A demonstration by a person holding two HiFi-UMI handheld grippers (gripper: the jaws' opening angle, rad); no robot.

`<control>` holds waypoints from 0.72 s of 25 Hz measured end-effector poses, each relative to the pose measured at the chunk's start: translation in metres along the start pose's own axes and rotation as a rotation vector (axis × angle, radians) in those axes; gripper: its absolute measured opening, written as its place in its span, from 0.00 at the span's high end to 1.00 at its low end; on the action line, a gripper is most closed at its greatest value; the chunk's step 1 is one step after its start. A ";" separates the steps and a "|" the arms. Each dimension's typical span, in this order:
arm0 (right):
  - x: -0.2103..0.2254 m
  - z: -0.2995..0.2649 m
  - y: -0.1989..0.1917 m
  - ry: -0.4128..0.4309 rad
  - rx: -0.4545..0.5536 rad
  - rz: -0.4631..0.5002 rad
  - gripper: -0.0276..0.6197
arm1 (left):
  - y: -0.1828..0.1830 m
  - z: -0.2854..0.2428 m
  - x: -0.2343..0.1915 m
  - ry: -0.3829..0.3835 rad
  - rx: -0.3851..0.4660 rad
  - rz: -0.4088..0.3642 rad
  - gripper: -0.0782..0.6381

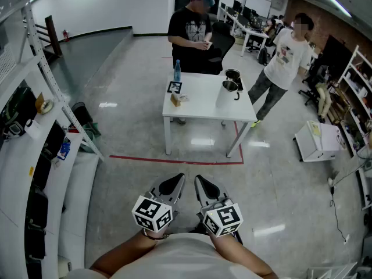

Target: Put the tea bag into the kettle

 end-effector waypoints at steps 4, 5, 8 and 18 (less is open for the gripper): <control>0.012 -0.007 0.002 0.006 -0.001 -0.002 0.94 | 0.001 -0.013 -0.004 0.008 0.001 0.003 0.88; 0.016 -0.009 0.003 0.005 0.000 0.000 0.94 | 0.001 -0.017 -0.005 0.009 0.000 0.005 0.88; 0.032 -0.018 0.004 0.008 0.006 0.002 0.94 | 0.002 -0.033 -0.012 0.014 0.002 -0.002 0.88; 0.116 -0.052 0.018 0.073 0.044 -0.018 0.94 | 0.003 -0.118 -0.027 0.045 0.029 -0.014 0.88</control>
Point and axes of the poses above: the fingertips, and each gripper's own axes: z backward along the fingers, x to its right, y out of its top, the point moved 5 cm from there along z, backward along the fingers, and after that the axes turned 13 degrees about -y, right-handed, at the moved point
